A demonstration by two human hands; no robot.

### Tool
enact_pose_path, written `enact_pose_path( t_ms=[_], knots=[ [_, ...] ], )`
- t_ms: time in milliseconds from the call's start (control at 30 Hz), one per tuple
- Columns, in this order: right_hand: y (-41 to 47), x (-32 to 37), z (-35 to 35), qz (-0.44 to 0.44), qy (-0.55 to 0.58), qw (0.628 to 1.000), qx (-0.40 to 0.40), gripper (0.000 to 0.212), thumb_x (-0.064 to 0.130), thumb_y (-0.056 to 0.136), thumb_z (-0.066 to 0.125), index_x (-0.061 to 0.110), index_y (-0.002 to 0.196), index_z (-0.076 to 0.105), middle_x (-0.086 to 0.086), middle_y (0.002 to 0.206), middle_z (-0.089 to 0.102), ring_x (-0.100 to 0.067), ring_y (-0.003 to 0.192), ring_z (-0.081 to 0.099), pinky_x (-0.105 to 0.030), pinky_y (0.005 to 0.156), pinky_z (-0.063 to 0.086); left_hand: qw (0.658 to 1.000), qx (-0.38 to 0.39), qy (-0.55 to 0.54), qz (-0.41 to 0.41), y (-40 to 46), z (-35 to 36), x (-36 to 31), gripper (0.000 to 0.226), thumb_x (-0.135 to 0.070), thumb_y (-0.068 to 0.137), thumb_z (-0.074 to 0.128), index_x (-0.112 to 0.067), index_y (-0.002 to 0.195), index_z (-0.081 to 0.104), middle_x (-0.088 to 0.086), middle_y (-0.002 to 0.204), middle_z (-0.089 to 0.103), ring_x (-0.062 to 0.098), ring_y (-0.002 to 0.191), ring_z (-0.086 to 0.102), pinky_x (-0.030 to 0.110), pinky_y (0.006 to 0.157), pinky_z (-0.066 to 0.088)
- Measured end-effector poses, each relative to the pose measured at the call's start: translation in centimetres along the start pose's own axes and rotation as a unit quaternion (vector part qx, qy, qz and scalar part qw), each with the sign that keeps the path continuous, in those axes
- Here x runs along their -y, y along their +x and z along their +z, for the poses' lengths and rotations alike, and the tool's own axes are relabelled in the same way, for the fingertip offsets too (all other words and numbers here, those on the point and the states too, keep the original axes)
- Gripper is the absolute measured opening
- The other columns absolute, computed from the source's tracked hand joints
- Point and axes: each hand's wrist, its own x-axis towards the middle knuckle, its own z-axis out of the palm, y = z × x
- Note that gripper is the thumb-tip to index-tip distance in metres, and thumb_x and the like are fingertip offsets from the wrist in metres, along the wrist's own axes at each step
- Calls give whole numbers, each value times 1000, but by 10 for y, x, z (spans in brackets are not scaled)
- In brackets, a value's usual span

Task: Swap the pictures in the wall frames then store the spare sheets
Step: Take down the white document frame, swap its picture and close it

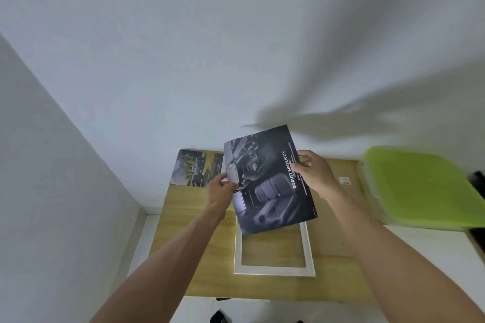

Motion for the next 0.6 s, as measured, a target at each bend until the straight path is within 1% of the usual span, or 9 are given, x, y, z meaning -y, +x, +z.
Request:
enact_pose_path(
  t_ms=[33,100,200,267,333,433,500,533,600],
  knots=[
    [-1,-9,0,3,-31,1000,-3,28,22,88,69,26,115,63,5,92,73,-11,80,71,-31,78,57,1000,8,12,-1,0,0,3,41,7,81,60,-12,117,62,11,87,75,12,70,71,22,57,51],
    [-7,-24,1,19,-71,997,12,26,24,90,67,27,115,60,9,92,69,-6,78,66,-23,70,50,999,15,41,-4,1,1,9,42,7,81,61,-8,121,63,11,86,75,13,69,70,24,57,53],
    [-16,-51,5,59,-91,993,45,31,23,90,66,28,118,54,13,84,63,1,72,61,-17,60,43,996,17,86,-6,-3,4,15,41,6,83,62,-15,118,63,7,83,73,17,73,68,24,63,52],
    [-18,-70,9,85,-91,990,66,37,23,86,68,27,121,56,11,89,66,-6,78,65,-25,71,54,992,23,126,-2,-7,8,17,43,7,83,62,-27,110,59,1,79,71,12,68,64,19,58,47],
    [-19,-86,15,95,-109,986,85,44,20,84,69,24,126,56,6,100,69,-11,86,66,-34,85,56,984,36,172,8,-7,11,24,44,9,79,61,-25,105,68,-1,74,72,13,63,59,21,55,44],
    [-21,-102,20,96,-136,983,84,59,14,84,70,14,139,50,-4,122,67,-20,103,64,-30,89,49,962,35,270,36,-7,18,33,43,7,76,60,-25,101,73,-2,70,70,11,58,56,16,47,40],
    [-18,-114,23,95,-148,982,74,59,13,81,69,13,137,52,-6,119,69,-23,106,65,-33,91,51,946,32,319,39,-6,24,40,32,4,77,66,-20,97,74,-1,70,68,8,57,56,10,42,37],
    [-15,-123,26,96,-159,980,75,60,15,79,69,13,137,53,-7,118,69,-24,105,66,-34,92,52,938,31,343,33,-5,27,45,26,1,77,69,-16,95,75,-1,72,68,9,59,58,11,43,40],
    [-10,-142,31,110,-181,973,88,66,19,78,68,13,142,50,-13,116,66,-24,96,66,-35,91,53,920,26,391,29,-3,30,56,17,-6,74,75,-12,90,74,2,79,69,16,66,63,25,54,53]
  ],
)
